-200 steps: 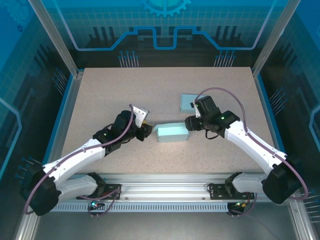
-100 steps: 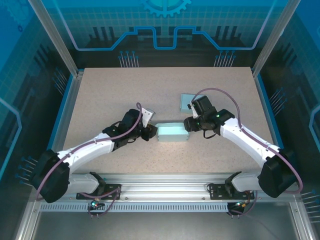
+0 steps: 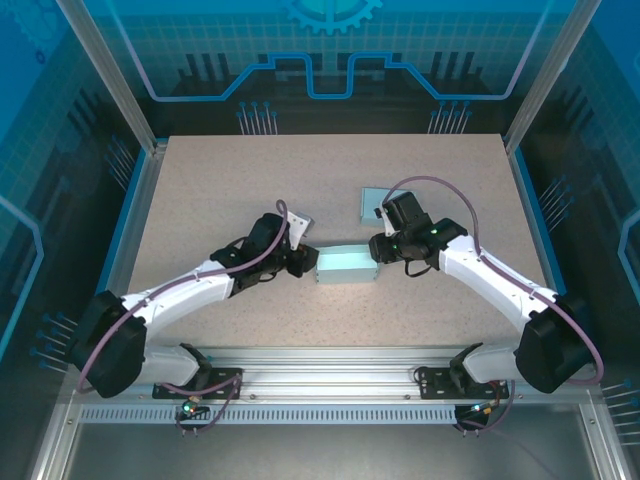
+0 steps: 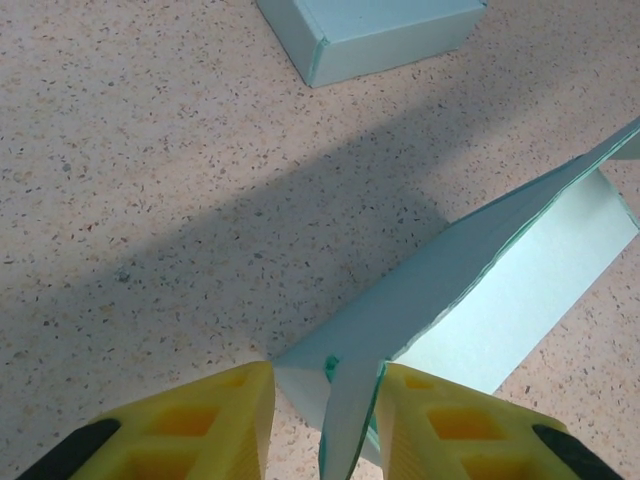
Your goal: Fold the paper box
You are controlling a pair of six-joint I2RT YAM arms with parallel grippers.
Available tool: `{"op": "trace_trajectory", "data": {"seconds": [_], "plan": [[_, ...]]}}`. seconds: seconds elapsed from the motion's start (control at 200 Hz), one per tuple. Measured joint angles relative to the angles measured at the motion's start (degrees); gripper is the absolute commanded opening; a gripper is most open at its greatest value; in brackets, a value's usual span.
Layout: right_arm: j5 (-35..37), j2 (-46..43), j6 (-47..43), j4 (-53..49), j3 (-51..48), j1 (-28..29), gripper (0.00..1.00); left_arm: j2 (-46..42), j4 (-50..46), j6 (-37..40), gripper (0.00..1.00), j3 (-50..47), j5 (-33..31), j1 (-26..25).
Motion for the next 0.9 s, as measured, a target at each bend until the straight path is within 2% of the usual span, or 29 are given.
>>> {"op": "trace_trajectory", "data": {"seconds": [0.075,0.395,0.54,0.675,0.795,0.9], "plan": [[0.0,0.0,0.5,0.0,-0.2,0.0,0.35,0.7,-0.1,-0.1,0.19,0.7,0.4,0.0],[0.2,-0.4,2.8,0.0,-1.6,0.8,0.24,1.8,-0.8,-1.8,0.08,2.3,0.4,0.0],[0.0,-0.4,4.3,0.2,-1.8,1.9,0.19,2.4,-0.7,-2.9,0.06,2.7,0.4,0.0],[0.5,-0.4,5.2,0.2,-1.8,3.1,0.21,2.8,-0.5,-3.8,0.04,2.9,0.4,-0.1],[1.6,-0.4,6.2,-0.2,-1.7,4.0,0.29,2.9,-0.3,-4.3,0.04,2.9,0.2,-0.2],[4.1,-0.2,6.8,-1.6,-1.1,4.8,0.33,2.9,-0.3,-4.1,0.04,2.9,-0.1,-0.5]]}}
